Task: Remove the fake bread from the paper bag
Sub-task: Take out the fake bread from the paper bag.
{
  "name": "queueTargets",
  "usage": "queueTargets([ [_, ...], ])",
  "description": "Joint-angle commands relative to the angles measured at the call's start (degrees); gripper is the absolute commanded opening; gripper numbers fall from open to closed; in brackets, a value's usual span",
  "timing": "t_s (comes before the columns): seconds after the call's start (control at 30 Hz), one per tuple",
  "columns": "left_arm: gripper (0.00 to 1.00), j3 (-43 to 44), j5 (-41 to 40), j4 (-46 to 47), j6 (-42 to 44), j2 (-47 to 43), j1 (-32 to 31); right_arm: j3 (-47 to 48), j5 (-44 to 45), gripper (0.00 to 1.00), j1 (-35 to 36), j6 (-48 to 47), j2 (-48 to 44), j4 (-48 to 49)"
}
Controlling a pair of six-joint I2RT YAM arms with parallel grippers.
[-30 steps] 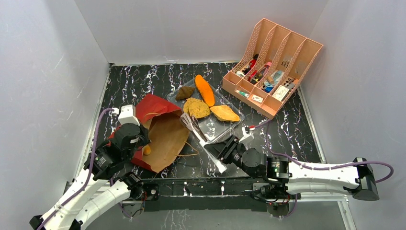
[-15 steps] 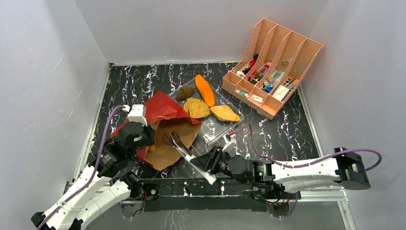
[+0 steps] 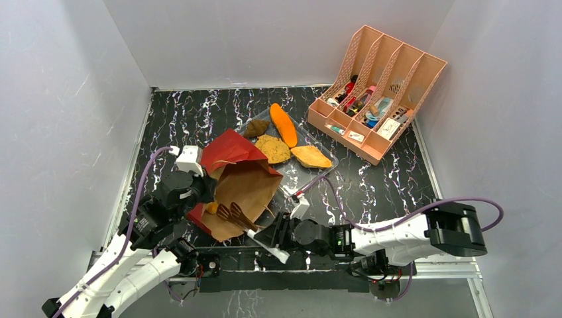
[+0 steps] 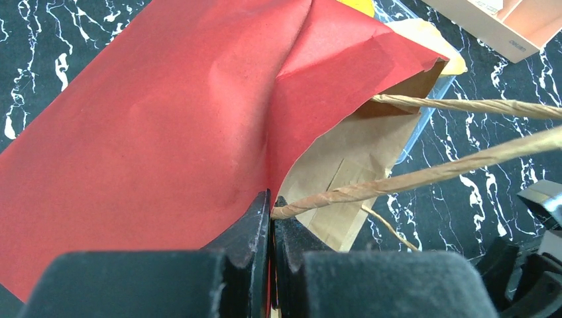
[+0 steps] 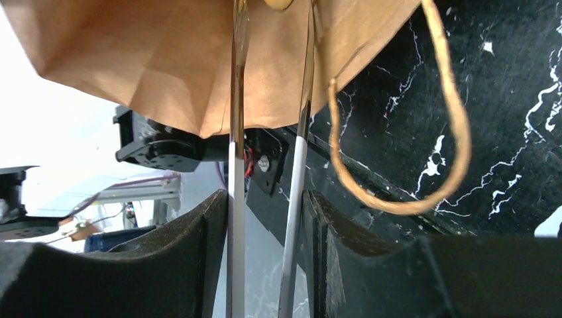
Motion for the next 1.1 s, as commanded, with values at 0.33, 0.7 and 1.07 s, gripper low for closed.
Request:
queueTargets([
  [0.33,0.00,0.0,5.0,3.5,1.5,1.2,-0.2,6.1,-3.1,0.43,0.3,0.9,7.6,9.3],
  [0.7,0.00,-0.5,6.6,3.9,1.8,0.6,-0.2,6.8,-4.4,0.43,-1.2,10.2,11.5,11.0],
  [1.07,0.00,-0.8,8.3,3.7,2.8,0.4,-0.2,9.6,-12.2,0.44,-4.9,13.7,17.8,16.4],
])
